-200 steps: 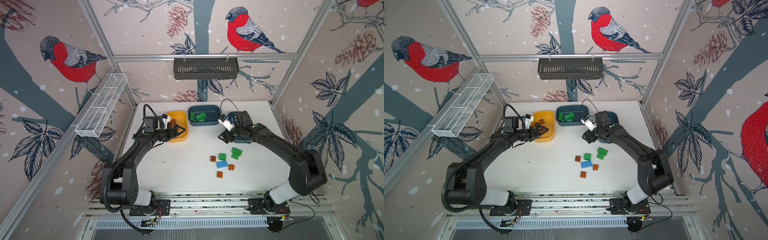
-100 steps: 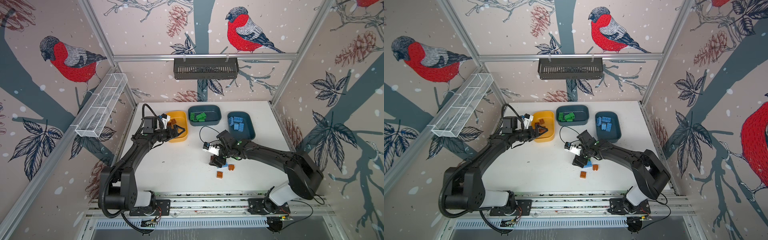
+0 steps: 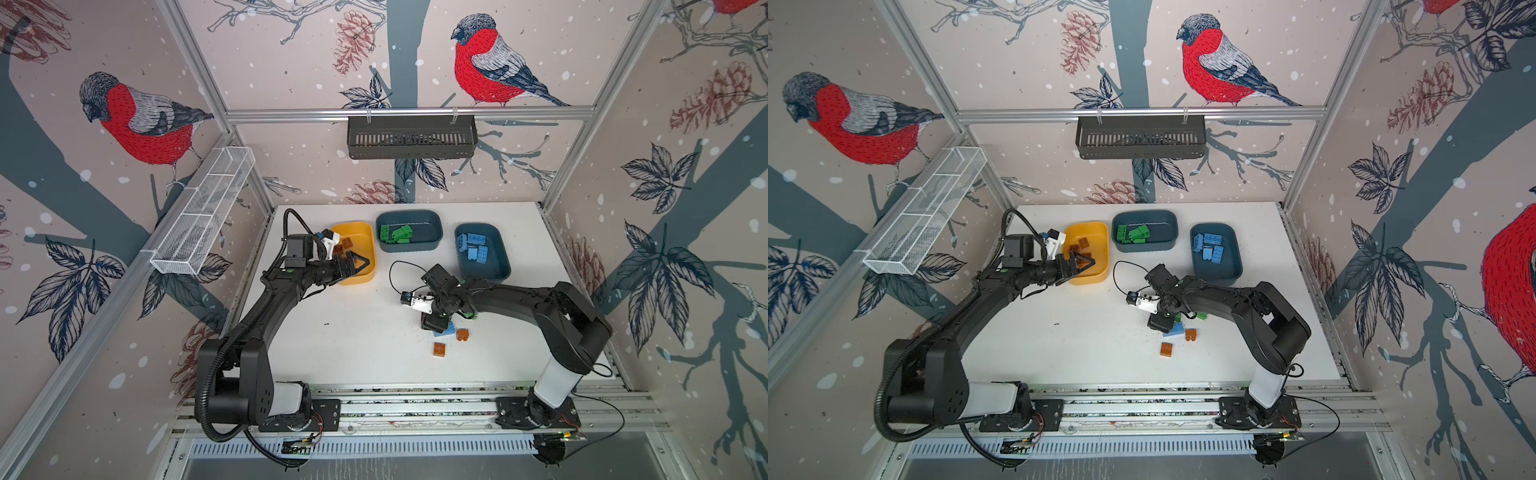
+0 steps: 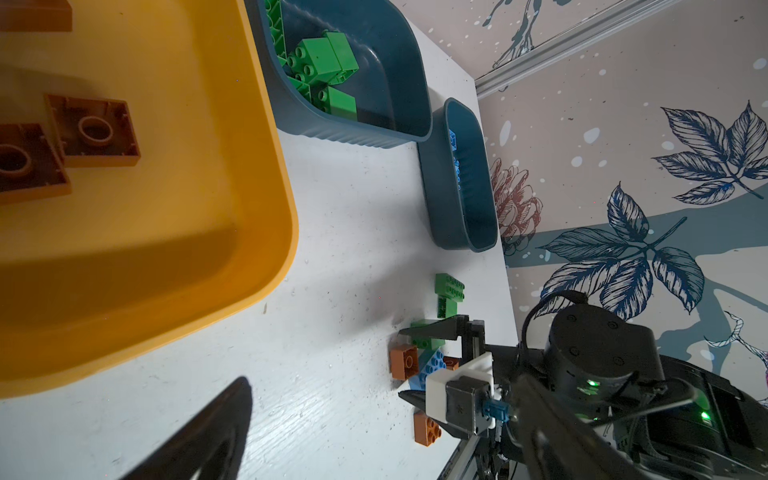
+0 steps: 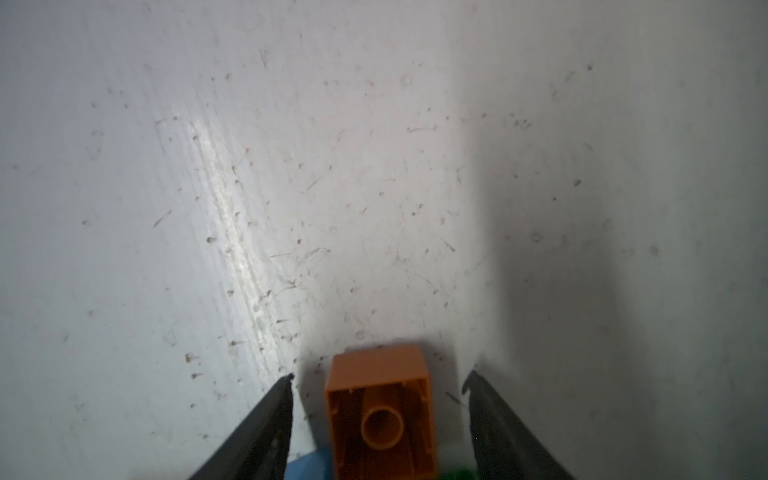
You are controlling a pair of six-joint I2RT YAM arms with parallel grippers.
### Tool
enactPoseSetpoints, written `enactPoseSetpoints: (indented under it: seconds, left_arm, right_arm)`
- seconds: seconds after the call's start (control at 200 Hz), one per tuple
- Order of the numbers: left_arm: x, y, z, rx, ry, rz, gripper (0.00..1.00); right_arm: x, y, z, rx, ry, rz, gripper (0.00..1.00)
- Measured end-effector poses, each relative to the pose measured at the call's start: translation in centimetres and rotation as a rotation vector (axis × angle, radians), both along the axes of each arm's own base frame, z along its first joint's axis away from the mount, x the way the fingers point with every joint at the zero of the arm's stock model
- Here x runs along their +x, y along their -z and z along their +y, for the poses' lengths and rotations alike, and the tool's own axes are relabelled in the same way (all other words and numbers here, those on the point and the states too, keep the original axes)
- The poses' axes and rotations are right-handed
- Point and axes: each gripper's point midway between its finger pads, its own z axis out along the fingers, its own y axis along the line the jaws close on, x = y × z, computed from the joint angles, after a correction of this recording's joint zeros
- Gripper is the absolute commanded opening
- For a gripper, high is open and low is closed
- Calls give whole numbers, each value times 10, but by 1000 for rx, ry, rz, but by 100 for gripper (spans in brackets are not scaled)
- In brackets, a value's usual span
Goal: Sort the legos into containers by color
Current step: 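Move the right gripper back to the pile above a brown brick, then lower the right gripper onto the brown brick and grasp it, then carry the brown brick into the yellow tub and release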
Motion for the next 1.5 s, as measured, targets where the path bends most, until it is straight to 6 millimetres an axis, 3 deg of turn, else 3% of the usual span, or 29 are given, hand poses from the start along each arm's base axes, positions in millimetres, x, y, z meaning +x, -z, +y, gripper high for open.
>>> enactPoseSetpoints:
  seconds: [0.09, 0.19, 0.4, 0.495, 0.76, 0.986, 1.216, 1.496]
  left_arm:
    - [0, 1, 1, 5, 0, -1, 97]
    - [-2, 1, 2, 6, -2, 2, 97]
    - [-2, 1, 6, 10, -9, 2, 97]
    - [-2, -1, 10, 13, -20, -1, 97]
    - [-1, -2, 36, 49, -83, -2, 97]
    - [-1, -5, 55, 112, -135, -5, 97]
    - [-3, -6, 79, 188, -219, -4, 97]
    - [-6, -2, 86, 225, -238, 7, 97]
  right_arm:
    - [4, 3, -1, -8, 10, 12, 42]
    - [6, 3, -1, -9, 17, 26, 30]
    - [6, 0, 3, -11, 29, 55, 24]
    - [11, -16, 10, 17, 28, 41, 25]
    - [46, -100, 84, 323, 34, -20, 26]
    - [86, -127, 150, 486, 47, -23, 26]
    - [127, -118, 198, 535, 82, -56, 26]
    - [165, -98, 217, 532, 133, -117, 30]
